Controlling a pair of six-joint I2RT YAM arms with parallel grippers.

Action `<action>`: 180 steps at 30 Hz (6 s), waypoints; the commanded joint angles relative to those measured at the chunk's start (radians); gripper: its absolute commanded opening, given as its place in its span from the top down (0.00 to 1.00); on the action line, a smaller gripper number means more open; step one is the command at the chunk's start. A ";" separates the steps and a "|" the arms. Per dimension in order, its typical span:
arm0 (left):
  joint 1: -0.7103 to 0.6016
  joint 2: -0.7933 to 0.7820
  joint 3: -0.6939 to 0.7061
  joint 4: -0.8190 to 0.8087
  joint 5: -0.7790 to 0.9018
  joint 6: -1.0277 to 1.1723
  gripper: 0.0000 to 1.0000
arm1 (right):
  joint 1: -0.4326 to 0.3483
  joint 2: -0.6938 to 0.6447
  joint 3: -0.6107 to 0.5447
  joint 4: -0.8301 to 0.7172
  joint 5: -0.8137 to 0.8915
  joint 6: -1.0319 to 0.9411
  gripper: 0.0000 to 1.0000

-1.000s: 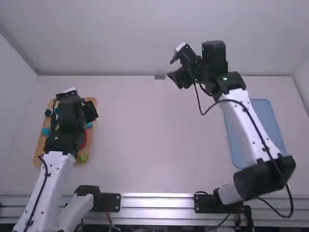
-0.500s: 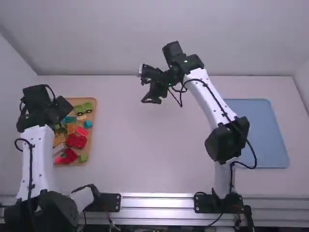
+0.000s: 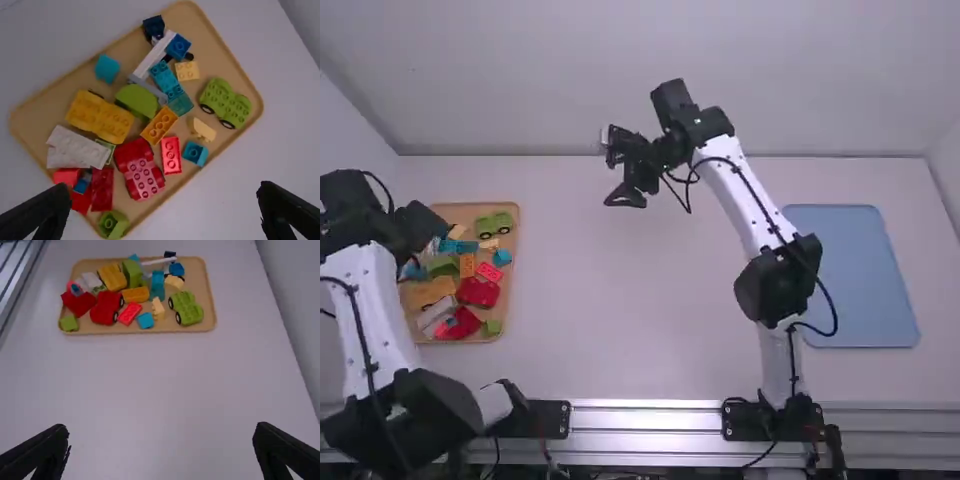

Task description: Assemble lego blocks to make yellow taxi

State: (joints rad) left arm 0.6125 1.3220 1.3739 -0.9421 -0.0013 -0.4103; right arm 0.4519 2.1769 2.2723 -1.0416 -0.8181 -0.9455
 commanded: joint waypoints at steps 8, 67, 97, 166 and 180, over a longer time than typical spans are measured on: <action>0.003 0.024 0.074 -0.048 -0.096 0.067 0.01 | -0.006 -0.037 -0.142 0.249 -0.034 0.189 0.01; 0.094 0.530 0.238 -0.183 -0.101 -0.042 0.01 | 0.007 -0.073 -0.208 0.424 -0.012 0.344 0.01; 0.095 0.534 -0.053 0.109 -0.086 -0.407 0.11 | 0.007 -0.073 -0.211 0.406 0.034 0.313 0.01; 0.095 0.743 0.089 0.093 -0.149 -0.406 0.24 | 0.007 -0.073 -0.232 0.409 0.087 0.313 0.01; 0.095 0.743 0.019 0.120 -0.122 -0.483 0.23 | 0.007 -0.073 -0.232 0.406 0.085 0.314 0.02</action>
State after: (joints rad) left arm 0.7113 2.0605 1.4239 -0.8062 -0.1398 -0.8448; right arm 0.4633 2.1502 2.0460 -0.6323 -0.7254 -0.6323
